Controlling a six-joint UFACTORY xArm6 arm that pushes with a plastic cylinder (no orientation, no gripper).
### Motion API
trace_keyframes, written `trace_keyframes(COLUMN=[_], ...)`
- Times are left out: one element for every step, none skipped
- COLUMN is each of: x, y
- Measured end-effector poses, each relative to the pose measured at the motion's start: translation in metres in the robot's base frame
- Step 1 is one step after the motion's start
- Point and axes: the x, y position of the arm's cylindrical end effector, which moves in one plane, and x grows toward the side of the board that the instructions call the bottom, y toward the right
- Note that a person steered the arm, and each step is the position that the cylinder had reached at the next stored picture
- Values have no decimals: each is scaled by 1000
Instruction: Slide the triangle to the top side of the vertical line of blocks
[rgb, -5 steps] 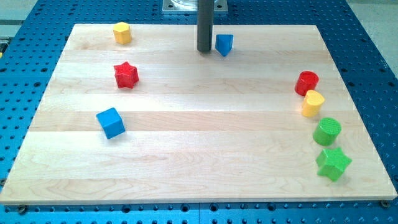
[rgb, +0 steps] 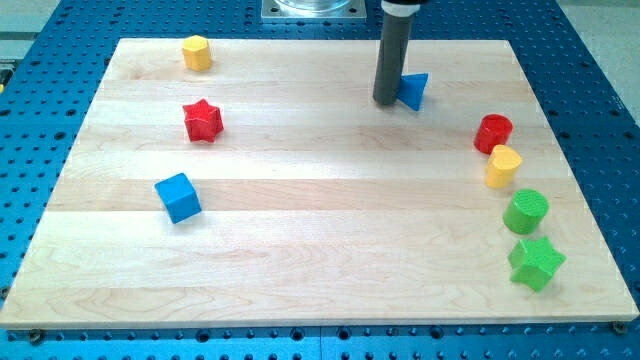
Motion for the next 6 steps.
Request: trace_keyframes(x=[-7, 13, 18, 27, 49, 50], y=[21, 71, 82, 79, 86, 87])
